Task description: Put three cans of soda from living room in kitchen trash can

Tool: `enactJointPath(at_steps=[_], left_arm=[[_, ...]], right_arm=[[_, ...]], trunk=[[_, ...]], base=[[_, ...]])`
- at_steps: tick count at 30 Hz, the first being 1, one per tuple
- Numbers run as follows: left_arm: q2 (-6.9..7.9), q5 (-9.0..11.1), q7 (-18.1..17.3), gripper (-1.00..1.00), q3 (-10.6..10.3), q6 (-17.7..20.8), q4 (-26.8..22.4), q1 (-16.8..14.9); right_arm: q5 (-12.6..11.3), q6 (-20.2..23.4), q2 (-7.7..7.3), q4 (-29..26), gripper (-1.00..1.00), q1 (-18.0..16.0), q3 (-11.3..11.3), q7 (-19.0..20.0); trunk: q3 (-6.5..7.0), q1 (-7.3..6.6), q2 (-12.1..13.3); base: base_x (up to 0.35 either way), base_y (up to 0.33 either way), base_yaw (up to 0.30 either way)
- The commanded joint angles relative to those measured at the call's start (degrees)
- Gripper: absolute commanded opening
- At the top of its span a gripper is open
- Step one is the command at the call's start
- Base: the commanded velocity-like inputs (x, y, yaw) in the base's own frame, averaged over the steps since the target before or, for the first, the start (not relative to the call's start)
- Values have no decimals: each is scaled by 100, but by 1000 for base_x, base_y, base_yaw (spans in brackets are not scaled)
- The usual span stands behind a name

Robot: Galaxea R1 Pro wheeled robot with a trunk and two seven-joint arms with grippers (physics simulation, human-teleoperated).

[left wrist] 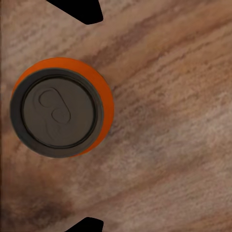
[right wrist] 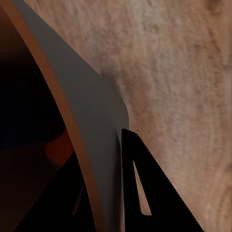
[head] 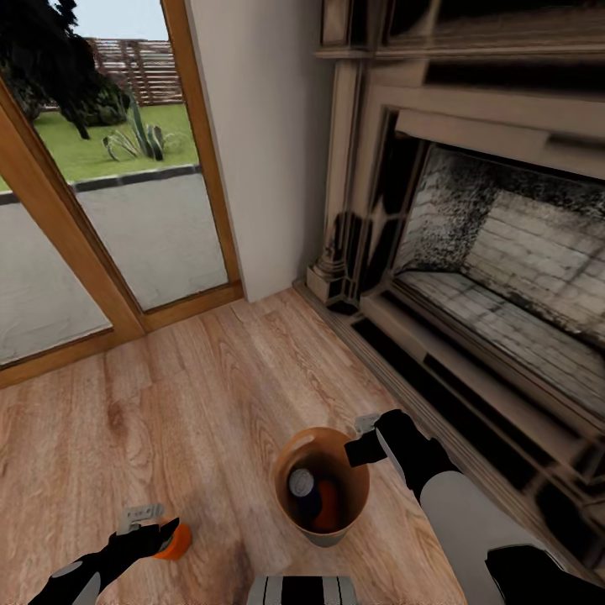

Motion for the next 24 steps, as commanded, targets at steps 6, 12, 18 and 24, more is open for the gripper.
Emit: enactJointPath(at_steps=[6,12,18,24], left_arm=[[-2,2,-15,100,1,-16,-3,1],[-9,1,-14,100,1,-22,0,1],[-10,0,-14,100,-3,-26,1,1],[-18,0,-9,100,-6,-28,1,1]], right_arm=[[-143,26,1,-5,-100,-2,-8,31],[-149,12,-18,-146,-100,-1,-34,32],[-161,13,-61,-1048,-100,285,-57,70],[-188,17,-76,-1530,-100,460,-68,111]], trunk=[[0,-1,-1],[0,-1,-1],[0,-1,-1],[0,-1,-1]], base=[[0,0,0],[0,0,0],[0,0,0],[0,0,0]])
